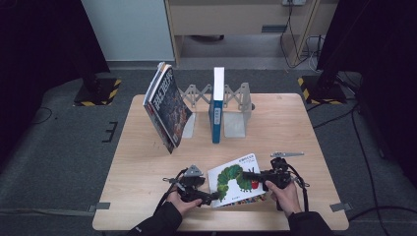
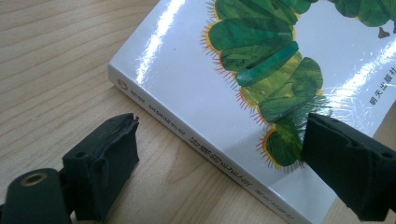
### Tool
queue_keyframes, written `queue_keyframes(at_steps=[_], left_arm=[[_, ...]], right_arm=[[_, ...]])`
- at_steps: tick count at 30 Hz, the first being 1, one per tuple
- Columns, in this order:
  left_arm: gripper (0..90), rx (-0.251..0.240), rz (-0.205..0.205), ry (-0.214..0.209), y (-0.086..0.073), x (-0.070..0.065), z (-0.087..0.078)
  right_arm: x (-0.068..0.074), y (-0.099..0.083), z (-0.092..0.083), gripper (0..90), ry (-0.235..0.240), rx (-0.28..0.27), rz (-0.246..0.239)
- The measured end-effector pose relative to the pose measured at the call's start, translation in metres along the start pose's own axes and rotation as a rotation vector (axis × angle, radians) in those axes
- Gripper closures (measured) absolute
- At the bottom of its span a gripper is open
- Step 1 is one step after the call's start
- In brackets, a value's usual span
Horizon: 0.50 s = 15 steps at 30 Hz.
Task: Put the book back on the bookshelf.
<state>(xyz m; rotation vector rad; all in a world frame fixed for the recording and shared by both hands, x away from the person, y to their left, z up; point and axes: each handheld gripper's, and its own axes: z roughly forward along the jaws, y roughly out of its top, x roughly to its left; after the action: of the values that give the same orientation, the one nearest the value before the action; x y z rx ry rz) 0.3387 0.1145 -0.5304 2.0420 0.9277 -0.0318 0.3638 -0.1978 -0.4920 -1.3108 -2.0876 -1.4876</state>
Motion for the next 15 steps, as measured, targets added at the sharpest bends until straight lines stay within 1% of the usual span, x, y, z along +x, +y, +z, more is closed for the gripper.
queue_keyframes(at_steps=[1,3,5,8,12,14,15], left_arm=[[8.6,0.009,-0.004,0.015,-0.0001,0.0000,-0.0009],[7.6,0.008,-0.008,0.002,-0.0002,-0.0004,-0.0002],[5.9,0.006,-0.003,-0.011,-0.0004,-0.0013,0.0013],[4.3,0.000,-0.001,-0.031,-0.0004,-0.0014,0.0031],[3.0,-0.016,0.000,-0.066,-0.0001,-0.0005,0.0063],[2.6,-0.023,0.006,-0.091,-0.0001,-0.0010,0.0087],[2.6,-0.023,0.006,-0.091,-0.0001,-0.0010,0.0087]], right_arm=[[0.0007,0.0005,-0.0005,81.5,0.006,-0.005,-0.006],[0.0023,0.0013,-0.0016,82.3,0.016,-0.014,-0.014],[0.0042,0.0018,-0.0030,83.0,0.028,-0.026,-0.024],[0.0065,0.0027,-0.0044,83.9,0.045,-0.046,-0.062],[0.0091,0.0031,-0.0061,85.6,0.074,-0.064,-0.077],[0.0101,0.0033,-0.0062,85.8,0.083,-0.068,-0.092],[0.0101,0.0033,-0.0062,85.8,0.083,-0.068,-0.092]])
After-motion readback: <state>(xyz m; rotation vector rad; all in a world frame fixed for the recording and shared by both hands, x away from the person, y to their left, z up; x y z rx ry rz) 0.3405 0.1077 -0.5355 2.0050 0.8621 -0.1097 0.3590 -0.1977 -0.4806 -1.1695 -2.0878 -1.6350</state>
